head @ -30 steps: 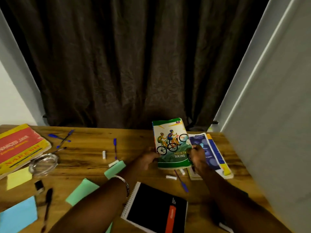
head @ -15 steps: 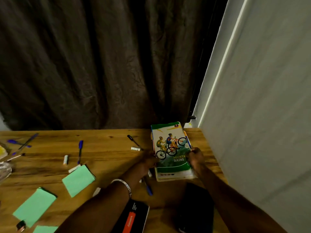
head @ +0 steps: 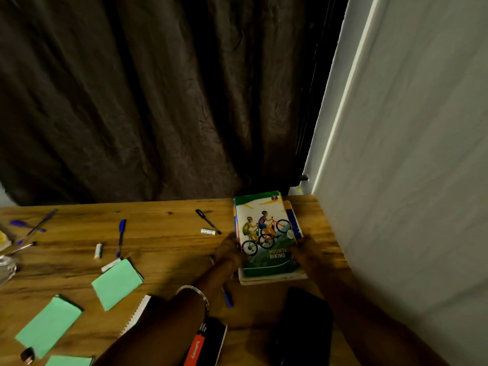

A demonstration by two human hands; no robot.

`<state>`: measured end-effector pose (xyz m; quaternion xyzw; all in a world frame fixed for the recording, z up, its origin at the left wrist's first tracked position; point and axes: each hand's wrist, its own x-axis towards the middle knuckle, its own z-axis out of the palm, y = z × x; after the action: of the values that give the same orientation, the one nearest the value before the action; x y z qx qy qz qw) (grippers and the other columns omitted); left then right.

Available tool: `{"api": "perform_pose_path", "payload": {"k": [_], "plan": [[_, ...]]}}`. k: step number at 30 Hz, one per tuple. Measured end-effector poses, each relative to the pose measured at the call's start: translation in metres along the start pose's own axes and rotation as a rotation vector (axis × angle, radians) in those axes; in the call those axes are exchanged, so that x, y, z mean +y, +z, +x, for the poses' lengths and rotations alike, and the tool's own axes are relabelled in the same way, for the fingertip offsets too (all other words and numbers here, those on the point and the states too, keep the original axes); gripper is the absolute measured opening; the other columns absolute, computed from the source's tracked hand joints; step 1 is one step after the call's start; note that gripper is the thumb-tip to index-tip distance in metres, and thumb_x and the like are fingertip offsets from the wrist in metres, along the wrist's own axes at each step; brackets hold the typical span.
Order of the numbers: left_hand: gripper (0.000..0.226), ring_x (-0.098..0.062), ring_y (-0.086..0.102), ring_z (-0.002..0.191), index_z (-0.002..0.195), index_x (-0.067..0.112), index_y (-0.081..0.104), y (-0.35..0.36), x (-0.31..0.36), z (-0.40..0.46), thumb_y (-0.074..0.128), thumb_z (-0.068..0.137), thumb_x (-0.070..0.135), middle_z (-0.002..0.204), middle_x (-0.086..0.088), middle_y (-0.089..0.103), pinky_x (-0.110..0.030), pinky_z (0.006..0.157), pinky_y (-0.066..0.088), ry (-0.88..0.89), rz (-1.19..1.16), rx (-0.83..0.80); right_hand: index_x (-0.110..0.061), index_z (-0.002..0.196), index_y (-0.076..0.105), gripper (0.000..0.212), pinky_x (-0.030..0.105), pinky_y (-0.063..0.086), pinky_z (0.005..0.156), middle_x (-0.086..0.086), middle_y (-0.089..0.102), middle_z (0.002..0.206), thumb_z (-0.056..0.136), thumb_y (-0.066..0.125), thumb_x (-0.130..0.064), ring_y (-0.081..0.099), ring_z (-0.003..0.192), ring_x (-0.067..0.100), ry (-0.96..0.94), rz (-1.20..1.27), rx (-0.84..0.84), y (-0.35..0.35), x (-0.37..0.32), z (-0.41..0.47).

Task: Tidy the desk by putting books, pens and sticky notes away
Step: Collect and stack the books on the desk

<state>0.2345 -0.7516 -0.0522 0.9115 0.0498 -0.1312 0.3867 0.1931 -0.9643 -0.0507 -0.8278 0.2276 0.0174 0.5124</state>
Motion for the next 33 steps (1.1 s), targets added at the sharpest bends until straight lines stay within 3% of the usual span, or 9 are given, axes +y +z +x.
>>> {"api": "perform_pose_path", "payload": {"k": [6, 10, 16, 20, 25, 27, 29, 31, 33], "plan": [[0.056, -0.021, 0.06, 0.111, 0.126, 0.016, 0.05, 0.001, 0.006, -0.009, 0.075, 0.077, 0.028, 0.123, -0.005, 0.062, -0.023, 0.076, 0.048, 0.004, 0.092, -0.007, -0.015, 0.118, 0.05, 0.048, 0.02, 0.048, 0.047, 0.003, 0.066, 0.093, 0.078, 0.076, -0.023, 0.066, 0.073, 0.013, 0.12, -0.022, -0.001, -0.001, -0.006, 0.006], [0.055, -0.018, 0.061, 0.108, 0.125, 0.018, 0.05, 0.002, 0.004, -0.011, 0.076, 0.076, 0.027, 0.122, -0.004, 0.063, -0.024, 0.078, 0.053, 0.008, 0.088, 0.009, -0.016, 0.124, 0.045, 0.067, 0.028, 0.058, 0.053, 0.005, 0.067, 0.102, 0.07, 0.082, -0.03, 0.068, 0.076, 0.016, 0.148, -0.053, -0.005, -0.001, -0.001, 0.011], [0.054, -0.017, 0.059, 0.104, 0.123, 0.019, 0.049, -0.004, 0.006, -0.018, 0.076, 0.076, 0.024, 0.12, -0.001, 0.06, -0.019, 0.068, 0.046, -0.007, 0.097, -0.011, -0.015, 0.122, 0.05, 0.059, 0.034, 0.059, 0.063, 0.004, 0.066, 0.098, 0.075, 0.073, -0.041, 0.066, 0.08, 0.016, 0.137, -0.145, 0.035, 0.003, 0.002, 0.009], [0.039, -0.009, 0.051, 0.083, 0.118, 0.017, 0.049, -0.014, 0.002, -0.017, 0.067, 0.085, 0.026, 0.109, 0.002, 0.059, -0.01, 0.049, 0.03, 0.03, 0.111, -0.022, -0.011, 0.123, 0.052, 0.049, 0.029, 0.052, 0.064, 0.009, 0.063, 0.111, 0.084, 0.064, -0.038, 0.06, 0.087, 0.019, 0.074, -0.264, 0.107, 0.004, -0.013, -0.005], [0.027, -0.017, 0.058, 0.095, 0.109, 0.012, 0.059, -0.038, -0.018, -0.029, 0.053, 0.091, 0.032, 0.106, -0.003, 0.06, -0.017, 0.071, 0.041, 0.042, 0.008, 0.032, -0.007, 0.128, 0.046, 0.052, 0.04, 0.048, 0.089, 0.014, 0.051, 0.126, 0.085, 0.061, -0.033, 0.053, 0.109, 0.03, -0.03, -0.405, 0.187, 0.01, -0.028, -0.027], [0.007, -0.015, 0.057, 0.09, 0.091, 0.027, 0.058, -0.054, -0.031, -0.038, 0.063, 0.089, 0.022, 0.101, -0.001, 0.059, -0.012, 0.064, 0.041, 0.004, -0.032, 0.042, -0.009, 0.127, 0.05, 0.053, 0.041, 0.046, 0.093, 0.013, 0.054, 0.125, 0.085, 0.062, -0.038, 0.051, 0.112, 0.03, -0.122, -0.453, 0.213, 0.016, -0.031, -0.037], [0.026, -0.013, 0.058, 0.085, 0.075, 0.031, 0.048, -0.066, -0.042, -0.047, 0.067, 0.086, 0.018, 0.095, 0.003, 0.058, -0.005, 0.053, 0.041, -0.007, -0.13, -0.003, -0.011, 0.126, 0.053, 0.054, 0.039, 0.045, 0.092, 0.011, 0.058, 0.124, 0.084, 0.061, -0.044, 0.05, 0.112, 0.028, -0.174, -0.505, 0.235, 0.025, -0.034, -0.044], [0.021, -0.018, 0.058, 0.094, 0.08, 0.029, 0.051, -0.08, -0.053, -0.06, 0.069, 0.084, 0.019, 0.098, -0.001, 0.061, -0.008, 0.06, 0.037, -0.034, -0.154, 0.043, -0.011, 0.125, 0.054, 0.055, 0.039, 0.047, 0.091, 0.014, 0.059, 0.123, 0.082, 0.062, -0.043, 0.053, 0.112, 0.031, -0.173, -0.502, 0.255, 0.038, -0.043, -0.056], [0.026, -0.022, 0.057, 0.108, 0.106, 0.019, 0.061, -0.095, -0.063, -0.073, 0.069, 0.083, 0.027, 0.115, -0.006, 0.062, -0.015, 0.077, 0.037, -0.052, -0.112, 0.076, -0.009, 0.125, 0.055, 0.055, 0.04, 0.049, 0.092, 0.016, 0.058, 0.123, 0.081, 0.065, -0.04, 0.056, 0.112, 0.034, -0.158, -0.501, 0.254, 0.053, -0.055, -0.074]]}}
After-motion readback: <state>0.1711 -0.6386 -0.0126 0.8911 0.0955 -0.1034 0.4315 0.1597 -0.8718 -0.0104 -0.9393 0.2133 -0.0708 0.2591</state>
